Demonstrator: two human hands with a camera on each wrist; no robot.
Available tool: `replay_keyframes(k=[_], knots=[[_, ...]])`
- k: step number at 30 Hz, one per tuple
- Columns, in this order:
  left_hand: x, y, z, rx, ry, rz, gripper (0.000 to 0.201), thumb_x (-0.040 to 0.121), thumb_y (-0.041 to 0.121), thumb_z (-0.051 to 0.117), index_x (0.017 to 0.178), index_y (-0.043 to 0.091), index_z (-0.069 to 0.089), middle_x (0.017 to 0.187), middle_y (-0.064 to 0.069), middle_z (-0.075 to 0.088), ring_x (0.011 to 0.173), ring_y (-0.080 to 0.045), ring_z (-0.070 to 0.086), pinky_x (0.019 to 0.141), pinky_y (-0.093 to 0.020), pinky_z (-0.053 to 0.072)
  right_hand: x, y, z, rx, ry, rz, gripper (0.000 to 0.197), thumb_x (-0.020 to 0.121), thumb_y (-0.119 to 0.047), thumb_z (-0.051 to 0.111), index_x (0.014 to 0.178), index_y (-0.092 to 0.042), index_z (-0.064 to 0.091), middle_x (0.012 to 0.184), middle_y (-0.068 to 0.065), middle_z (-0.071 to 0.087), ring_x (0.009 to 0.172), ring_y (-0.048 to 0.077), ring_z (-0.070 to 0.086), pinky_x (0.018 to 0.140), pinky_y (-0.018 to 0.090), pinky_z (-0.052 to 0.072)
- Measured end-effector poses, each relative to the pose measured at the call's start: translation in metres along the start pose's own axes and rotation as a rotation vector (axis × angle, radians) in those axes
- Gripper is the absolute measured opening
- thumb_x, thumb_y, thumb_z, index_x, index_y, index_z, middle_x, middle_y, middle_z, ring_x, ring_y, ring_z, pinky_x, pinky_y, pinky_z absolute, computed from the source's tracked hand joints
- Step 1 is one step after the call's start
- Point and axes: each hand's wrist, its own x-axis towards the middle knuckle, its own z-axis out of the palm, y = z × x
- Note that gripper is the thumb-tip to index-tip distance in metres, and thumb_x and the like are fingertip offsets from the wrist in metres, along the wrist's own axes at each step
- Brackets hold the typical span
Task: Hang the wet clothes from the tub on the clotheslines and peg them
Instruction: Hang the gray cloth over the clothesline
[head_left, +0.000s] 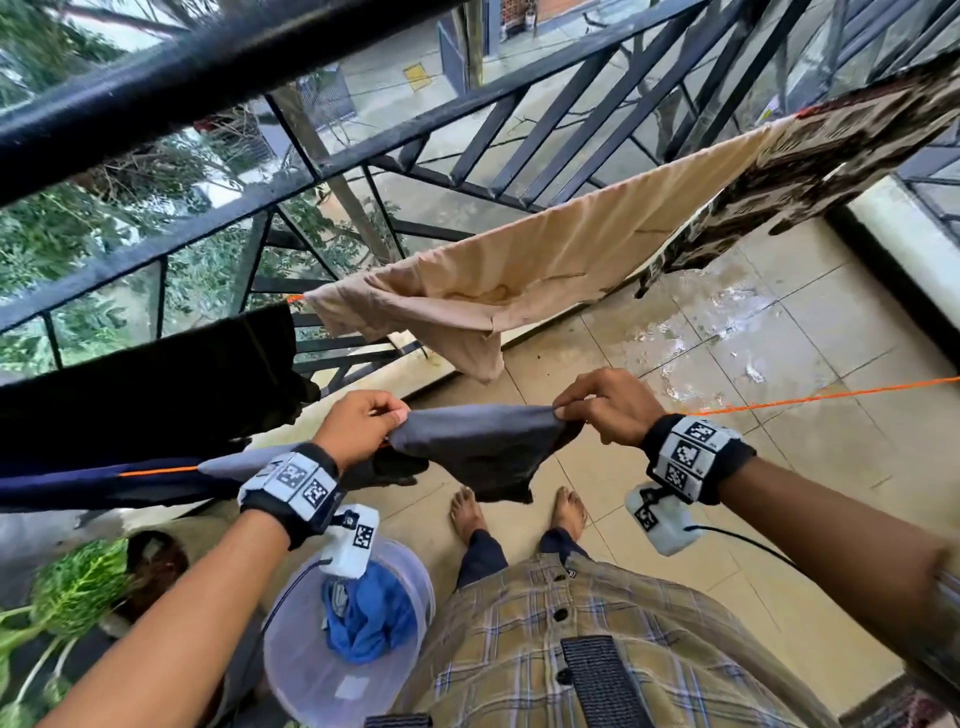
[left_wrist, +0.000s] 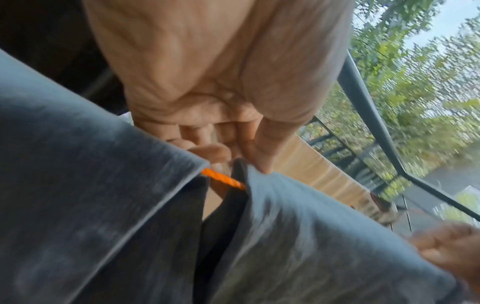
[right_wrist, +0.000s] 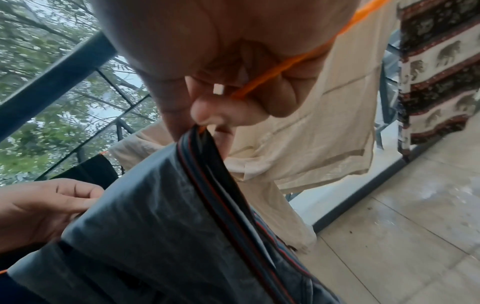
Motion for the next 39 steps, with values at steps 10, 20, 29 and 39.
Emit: replay_keyframes(k=[10, 20, 29, 39], knots=[[-0.034, -0.009, 0.024, 0.225, 0.119, 0.245, 0.019, 0.086, 0.015, 0.066, 0.104, 0.019, 0.068, 0.100, 0.001, 0.056, 0.093, -0.020, 0.058, 0.084, -0.032, 0.048, 0.012, 0.007, 0.011, -0.056, -0.111, 0.184, 0.005, 0.080, -0.035, 0.073, 0.078, -0.031, 0.075, 0.075, -0.002, 0.074, 0.050, 0.015, 0.063, 0.058, 0.027, 0.052], [-0.071, -0.065, 0.068, -0.293, 0.099, -0.122, 0.030, 0.090, 0.009, 0.069, 0.118, 0.019, 0.063, 0.103, 0.003, 0.067, 0.091, -0.004, 0.063, 0.095, -0.036, 0.052, -0.009, 0.020, 0.019, -0.126, 0.282, -0.054, 0.002, 0.082, -0.020, 0.074, 0.083, -0.019, 0.075, 0.082, 0.003, 0.069, 0.074, 0.019, 0.064, 0.071, 0.035, 0.053], [-0.036, -0.040, 0.095, -0.555, 0.055, -0.261, 0.048, 0.094, 0.009, 0.064, 0.139, 0.009, 0.047, 0.131, -0.001, 0.056, 0.108, -0.019, 0.061, 0.096, -0.042, 0.050, -0.031, 0.031, 0.065, -0.268, -0.057, 0.162, 0.055, 0.091, -0.042, 0.063, 0.138, -0.016, 0.052, 0.124, 0.002, 0.068, 0.106, 0.021, 0.067, 0.093, 0.035, 0.049], [-0.042, -0.040, 0.097, -0.566, 0.136, -0.270, 0.017, 0.098, 0.018, 0.059, 0.081, 0.014, 0.059, 0.065, 0.006, 0.052, 0.060, -0.008, 0.042, 0.058, -0.028, 0.034, -0.010, 0.047, 0.062, 0.138, 0.086, 0.215, 0.023, 0.088, -0.038, 0.070, 0.071, -0.023, 0.064, 0.069, -0.007, 0.063, 0.066, 0.013, 0.057, 0.066, 0.031, 0.046]])
